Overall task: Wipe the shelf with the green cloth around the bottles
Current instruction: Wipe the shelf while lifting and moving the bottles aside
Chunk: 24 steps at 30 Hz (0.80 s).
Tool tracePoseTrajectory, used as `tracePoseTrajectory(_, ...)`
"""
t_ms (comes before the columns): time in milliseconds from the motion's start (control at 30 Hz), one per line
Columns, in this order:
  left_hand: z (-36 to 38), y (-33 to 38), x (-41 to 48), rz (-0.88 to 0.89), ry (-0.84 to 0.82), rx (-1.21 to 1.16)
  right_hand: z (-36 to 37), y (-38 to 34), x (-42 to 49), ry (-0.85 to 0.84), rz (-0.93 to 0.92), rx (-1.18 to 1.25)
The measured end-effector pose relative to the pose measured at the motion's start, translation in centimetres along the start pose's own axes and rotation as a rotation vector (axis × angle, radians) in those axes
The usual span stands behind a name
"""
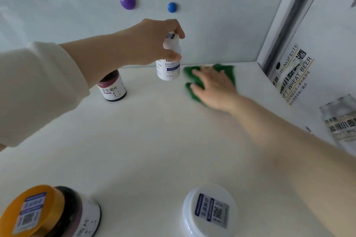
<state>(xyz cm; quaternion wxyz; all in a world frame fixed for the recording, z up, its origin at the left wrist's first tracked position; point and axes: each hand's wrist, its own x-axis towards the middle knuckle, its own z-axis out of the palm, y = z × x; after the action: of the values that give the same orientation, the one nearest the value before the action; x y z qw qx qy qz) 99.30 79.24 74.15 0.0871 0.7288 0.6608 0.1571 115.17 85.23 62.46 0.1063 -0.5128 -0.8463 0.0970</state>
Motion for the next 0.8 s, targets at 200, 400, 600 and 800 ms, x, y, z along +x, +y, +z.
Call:
tracePoseTrajectory(200,1.4,1.3,0.4,0.036,-0.062,-0.008,-0.7,-1.9,-9.9,-0.161,-0.371,0.149)
tracePoseTrajectory(400,3.9,3.3,0.2,0.108,-0.126,-0.054,-3.0,8.0,-8.0,0.001,0.147,-0.051)
tracePoseTrajectory(600,5.3,4.1,-0.2,0.146,-0.149,-0.038,-2.5,7.0,-10.2,0.009,0.149,-0.029)
tracePoseTrajectory(800,5.5,4.1,0.2,0.176,-0.148,0.013,-2.8,4.2,-18.5,-0.079,-0.038,0.043)
